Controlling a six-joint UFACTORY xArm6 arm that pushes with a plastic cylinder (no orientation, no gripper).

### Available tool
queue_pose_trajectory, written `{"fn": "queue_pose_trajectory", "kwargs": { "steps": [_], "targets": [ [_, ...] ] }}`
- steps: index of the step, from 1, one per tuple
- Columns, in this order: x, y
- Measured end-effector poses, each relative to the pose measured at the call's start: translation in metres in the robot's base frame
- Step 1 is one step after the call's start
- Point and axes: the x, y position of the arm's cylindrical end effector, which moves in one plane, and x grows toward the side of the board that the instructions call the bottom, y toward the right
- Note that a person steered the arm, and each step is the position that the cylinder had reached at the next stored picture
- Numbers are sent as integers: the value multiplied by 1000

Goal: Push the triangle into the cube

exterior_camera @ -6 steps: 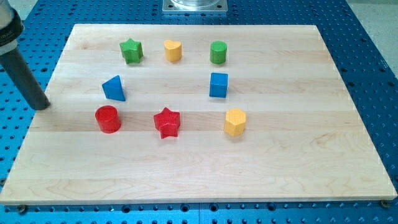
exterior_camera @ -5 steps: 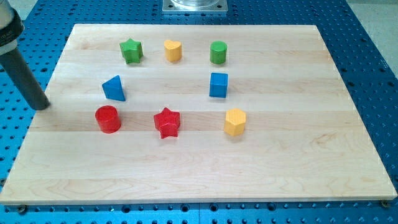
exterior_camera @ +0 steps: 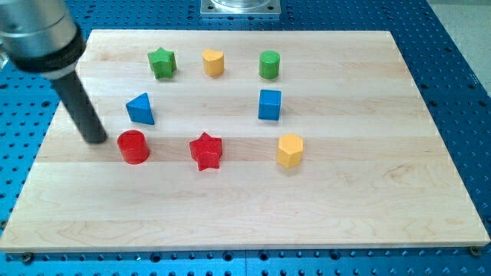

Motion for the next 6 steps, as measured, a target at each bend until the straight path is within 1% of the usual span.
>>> {"fn": "queue_pose_trajectory", "kwargs": {
  "steps": [1,2,3,4,5,6],
  "targets": [
    [-18,-49],
    [-18,21],
    [-31,126],
    [-68,182],
    [-75,182],
    [-73,154]
  ]
}}
